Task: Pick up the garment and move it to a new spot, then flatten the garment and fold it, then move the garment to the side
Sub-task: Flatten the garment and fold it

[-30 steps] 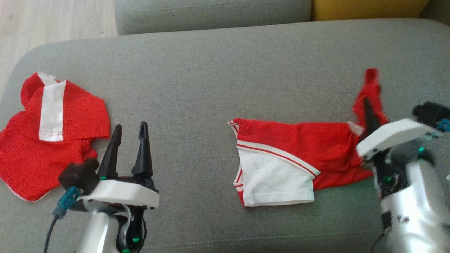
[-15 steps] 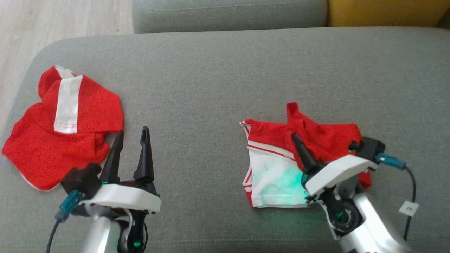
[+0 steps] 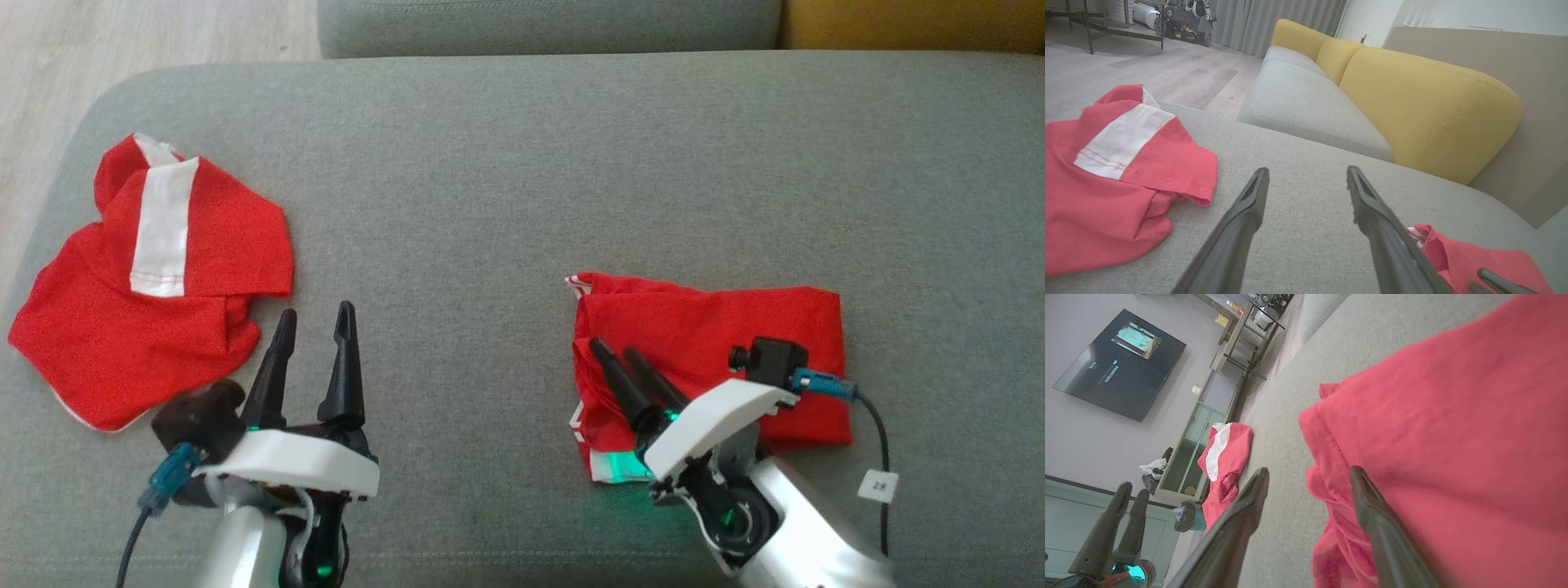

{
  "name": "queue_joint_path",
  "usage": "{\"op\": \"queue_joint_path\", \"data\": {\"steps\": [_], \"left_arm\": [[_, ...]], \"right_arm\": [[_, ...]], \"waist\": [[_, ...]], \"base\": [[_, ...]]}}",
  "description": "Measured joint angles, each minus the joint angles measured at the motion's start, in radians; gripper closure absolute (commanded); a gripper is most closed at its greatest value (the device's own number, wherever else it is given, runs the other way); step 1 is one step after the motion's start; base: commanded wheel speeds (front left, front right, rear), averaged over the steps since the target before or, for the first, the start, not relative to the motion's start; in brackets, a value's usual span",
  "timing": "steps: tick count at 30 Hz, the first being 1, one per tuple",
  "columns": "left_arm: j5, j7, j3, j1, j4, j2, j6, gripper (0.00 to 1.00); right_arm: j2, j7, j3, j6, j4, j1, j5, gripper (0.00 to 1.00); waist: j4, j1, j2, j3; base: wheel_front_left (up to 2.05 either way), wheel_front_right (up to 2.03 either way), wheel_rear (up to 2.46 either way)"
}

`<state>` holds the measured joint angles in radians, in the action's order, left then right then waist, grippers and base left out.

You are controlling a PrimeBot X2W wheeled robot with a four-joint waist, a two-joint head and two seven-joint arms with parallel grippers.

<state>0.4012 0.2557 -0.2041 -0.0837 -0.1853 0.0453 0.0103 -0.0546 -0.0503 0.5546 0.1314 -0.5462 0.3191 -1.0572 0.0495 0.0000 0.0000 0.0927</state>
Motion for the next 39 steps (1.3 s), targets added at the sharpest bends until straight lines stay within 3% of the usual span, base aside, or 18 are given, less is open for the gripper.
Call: {"op": "queue_joint_path", "data": {"steps": [7, 11, 14, 17, 23, 28, 31, 39], "left_arm": [[0.007, 0.0, 0.002, 0.0, -0.003, 0.0, 0.008, 0.0], [0.007, 0.0, 0.007, 0.0, 0.001, 0.0, 0.009, 0.0], [0.007, 0.0, 0.012, 0.0, 0.012, 0.0, 0.009, 0.0], [0.007, 0.0, 0.013, 0.0, 0.029, 0.0, 0.007, 0.0], [0.005, 0.0, 0.019, 0.0, 0.055, 0.0, 0.007, 0.0], [-0.021, 0.0, 0.018, 0.001, 0.061, 0.0, 0.006, 0.0], [-0.034, 0.0, 0.017, 0.003, 0.071, 0.0, 0.003, 0.0], [-0.074, 0.0, 0.003, 0.047, 0.096, 0.0, -0.001, 0.0]], "right_arm": [[-0.001, 0.017, -0.058, 0.0, -0.015, 0.044, 0.058, 0.0], [-0.024, 0.017, -0.146, 0.0, 0.02, 0.074, 0.196, 0.0], [-0.076, 0.017, -0.211, 0.0, 0.073, 0.076, 0.305, 0.0], [-0.15, 0.053, -0.269, 0.0, 0.139, 0.068, 0.462, 0.0], [-0.208, 0.148, -0.374, 0.0, 0.241, -0.034, 0.664, 0.0], [-0.207, 0.239, -0.448, 0.0, 0.27, -0.122, 0.796, 0.0], [-0.174, 0.271, -0.49, 0.0, 0.274, -0.155, 0.854, 0.0], [-0.108, 0.298, -0.551, 0.0, 0.261, -0.195, 0.927, 0.0]], "waist": [[-0.02, 0.0, 0.0, -0.015], [-0.038, 0.0, 0.0, -0.024], [-0.051, 0.0, 0.0, -0.027], [-0.06, 0.0, 0.0, -0.024], [-0.076, 0.0, 0.0, -0.012], [-0.088, 0.0, 0.0, -0.007], [-0.093, 0.0, 0.0, -0.004], [-0.097, 0.0, 0.0, -0.002]], "base": [[0.0, 0.0, 0.0], [0.0, 0.0, 0.0], [0.0, 0.0, 0.0], [0.0, 0.0, 0.0], [0.0, 0.0, 0.0], [0.0, 0.0, 0.0], [0.0, 0.0, 0.0], [0.0, 0.0, 0.0]]}}
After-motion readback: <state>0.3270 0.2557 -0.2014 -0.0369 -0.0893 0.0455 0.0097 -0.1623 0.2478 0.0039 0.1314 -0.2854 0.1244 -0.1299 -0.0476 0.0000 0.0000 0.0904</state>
